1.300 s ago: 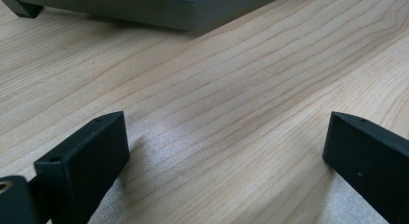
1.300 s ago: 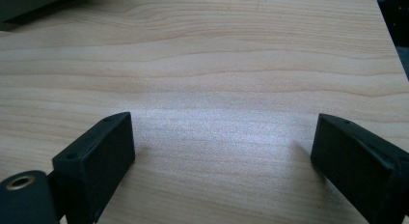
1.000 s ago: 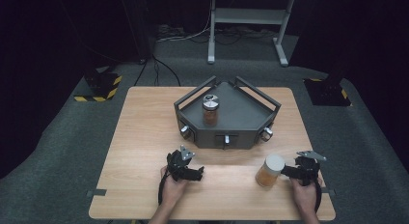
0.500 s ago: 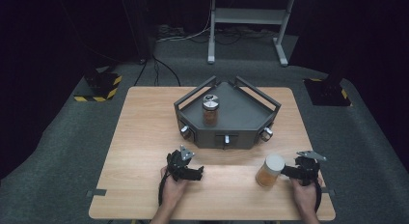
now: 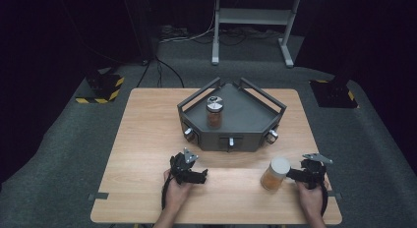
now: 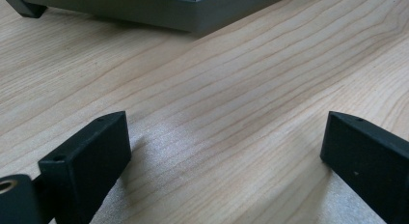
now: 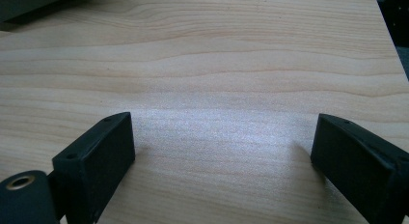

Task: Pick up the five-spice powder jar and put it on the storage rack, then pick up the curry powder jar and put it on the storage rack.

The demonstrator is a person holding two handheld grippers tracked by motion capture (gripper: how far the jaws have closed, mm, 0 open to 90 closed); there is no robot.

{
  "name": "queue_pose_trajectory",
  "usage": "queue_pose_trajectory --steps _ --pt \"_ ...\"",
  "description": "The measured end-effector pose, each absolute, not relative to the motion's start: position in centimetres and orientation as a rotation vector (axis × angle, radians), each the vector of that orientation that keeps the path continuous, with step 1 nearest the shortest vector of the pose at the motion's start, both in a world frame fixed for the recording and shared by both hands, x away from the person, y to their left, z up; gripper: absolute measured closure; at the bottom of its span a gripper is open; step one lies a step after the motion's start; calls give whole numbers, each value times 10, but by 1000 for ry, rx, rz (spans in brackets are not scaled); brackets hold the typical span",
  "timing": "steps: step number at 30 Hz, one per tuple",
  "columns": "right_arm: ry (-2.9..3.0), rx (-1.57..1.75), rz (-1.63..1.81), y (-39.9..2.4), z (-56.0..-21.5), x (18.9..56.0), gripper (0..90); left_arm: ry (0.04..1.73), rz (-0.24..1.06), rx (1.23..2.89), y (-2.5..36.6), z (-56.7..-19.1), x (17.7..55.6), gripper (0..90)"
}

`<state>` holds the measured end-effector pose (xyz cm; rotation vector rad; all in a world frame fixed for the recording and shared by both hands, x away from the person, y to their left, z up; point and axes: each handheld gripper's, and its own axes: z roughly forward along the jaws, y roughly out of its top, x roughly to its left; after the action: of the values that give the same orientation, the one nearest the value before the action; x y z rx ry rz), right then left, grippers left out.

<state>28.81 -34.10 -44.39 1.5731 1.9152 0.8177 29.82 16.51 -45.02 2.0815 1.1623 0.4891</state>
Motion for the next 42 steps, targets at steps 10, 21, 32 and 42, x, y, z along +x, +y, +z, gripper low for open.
queue_pose_trajectory --steps 10,21,32,42 --pt "1915 1573 818 -341 -444 288 82 1162 491 2083 165 -450 298 37" --pt "1915 1573 817 -341 -444 288 82 1160 489 2083 165 -450 298 37" --pt "1922 1573 817 -341 -443 289 70 1163 493 2083 165 -450 298 37" --pt "1950 1556 823 -345 -443 290 50 1164 495 2083 164 -450 298 37"
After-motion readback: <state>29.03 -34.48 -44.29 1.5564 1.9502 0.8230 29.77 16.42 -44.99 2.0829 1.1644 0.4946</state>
